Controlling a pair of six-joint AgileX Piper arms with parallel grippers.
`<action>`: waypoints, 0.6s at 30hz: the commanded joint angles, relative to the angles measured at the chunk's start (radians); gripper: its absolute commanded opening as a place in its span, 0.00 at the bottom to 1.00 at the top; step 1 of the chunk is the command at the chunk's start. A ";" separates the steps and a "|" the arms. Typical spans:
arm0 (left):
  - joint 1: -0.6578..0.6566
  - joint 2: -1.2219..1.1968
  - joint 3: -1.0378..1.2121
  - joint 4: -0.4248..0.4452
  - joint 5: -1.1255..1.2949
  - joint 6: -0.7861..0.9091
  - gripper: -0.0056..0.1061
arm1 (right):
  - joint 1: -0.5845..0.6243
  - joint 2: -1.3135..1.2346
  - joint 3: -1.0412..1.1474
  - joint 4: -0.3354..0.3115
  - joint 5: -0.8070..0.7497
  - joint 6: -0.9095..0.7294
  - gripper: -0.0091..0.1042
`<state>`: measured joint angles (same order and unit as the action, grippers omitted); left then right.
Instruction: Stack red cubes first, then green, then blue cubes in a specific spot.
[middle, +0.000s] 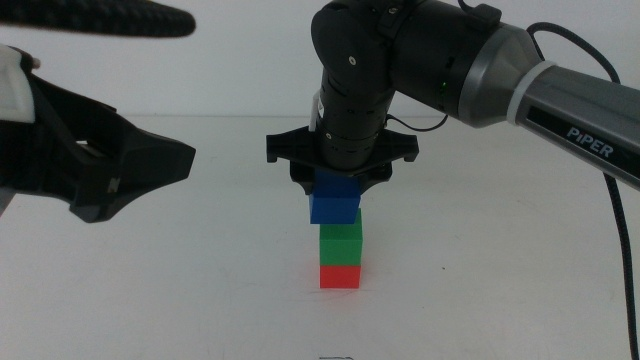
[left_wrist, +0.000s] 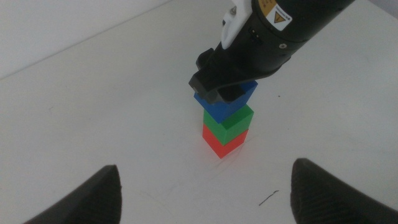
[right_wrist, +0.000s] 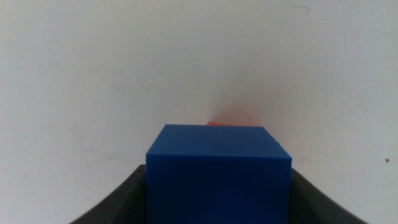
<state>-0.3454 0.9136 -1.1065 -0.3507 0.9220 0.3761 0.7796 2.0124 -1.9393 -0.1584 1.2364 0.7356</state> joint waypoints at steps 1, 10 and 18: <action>-0.001 -0.006 -0.023 -0.028 -0.059 -0.003 0.88 | 0.000 -0.058 -0.035 -0.032 0.063 0.010 0.07; -0.001 -0.006 -0.023 -0.028 -0.059 -0.003 0.88 | 0.003 -0.043 -0.035 -0.056 0.064 0.057 0.07; -0.001 -0.006 -0.023 -0.028 -0.059 -0.003 0.88 | 0.013 -0.042 0.007 -0.077 0.066 0.087 0.07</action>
<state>-0.3454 0.9136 -1.1065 -0.3507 0.9220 0.3761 0.7856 2.0327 -1.9102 -0.2000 1.2366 0.8187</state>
